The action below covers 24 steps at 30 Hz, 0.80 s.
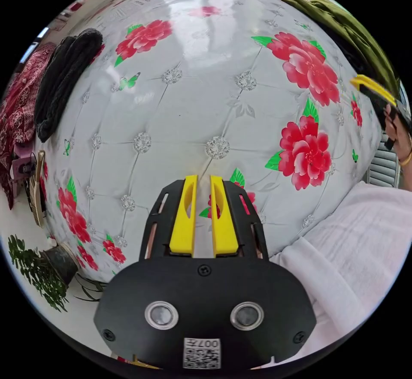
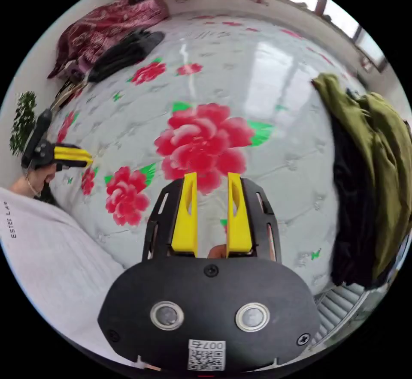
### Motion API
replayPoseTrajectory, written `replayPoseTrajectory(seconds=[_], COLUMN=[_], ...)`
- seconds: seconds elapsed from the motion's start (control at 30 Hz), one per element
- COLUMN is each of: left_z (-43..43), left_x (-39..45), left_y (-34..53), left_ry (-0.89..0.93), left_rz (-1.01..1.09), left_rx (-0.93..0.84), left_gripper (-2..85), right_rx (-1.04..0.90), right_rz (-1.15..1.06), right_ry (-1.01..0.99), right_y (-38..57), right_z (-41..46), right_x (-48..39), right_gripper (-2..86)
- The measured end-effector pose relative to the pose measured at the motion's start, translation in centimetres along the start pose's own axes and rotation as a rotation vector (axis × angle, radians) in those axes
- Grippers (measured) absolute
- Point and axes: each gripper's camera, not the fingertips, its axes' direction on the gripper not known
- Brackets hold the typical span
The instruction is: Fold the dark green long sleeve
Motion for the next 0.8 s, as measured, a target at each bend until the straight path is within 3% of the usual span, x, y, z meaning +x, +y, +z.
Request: replayPoseTrajectory(seconds=[0.13, 0.23, 0.33, 0.47, 0.57, 0.7, 0.8], left_z=[-0.2, -0.4, -0.5, -0.7, -0.8, -1.2, -2.1], left_x=[-0.5, -0.7, -1.2, -2.7, -4.2, -5.7, -6.8], left_y=[-0.2, -0.3, -0.5, -0.8, -0.6, 1.0, 3.4], left_ry=[0.000, -0.011, -0.018, 0.009, 0.043, 0.060, 0.202], left_rz=[-0.004, -0.014, -0.013, -0.059, -0.105, -0.184, -0.227], left_rx=[0.007, 0.009, 0.002, -0.025, -0.027, 0.031, 0.118], left_gripper=[4.8, 4.8, 4.9, 5.1, 4.8, 3.0, 1.2], right_rx=[0.261, 0.274, 0.206, 0.035, -0.148, -0.052, 0.086], right_rz=[0.370, 0.506, 0.603, 0.664, 0.670, 0.520, 0.379], right_ry=[0.395, 0.610, 0.676, 0.608, 0.391, 0.216, -0.039], right_y=[1.7, 2.6, 2.5, 1.8, 1.9, 2.5, 3.7], right_z=[-9.6, -15.5, -19.3, -19.1, -15.7, -14.5, -15.7], right_x=[16.6, 27.1, 35.4, 41.8, 43.2, 36.8, 29.6], right_gripper=[12.8, 14.2, 14.9, 10.6, 2.5, 0.2, -0.2])
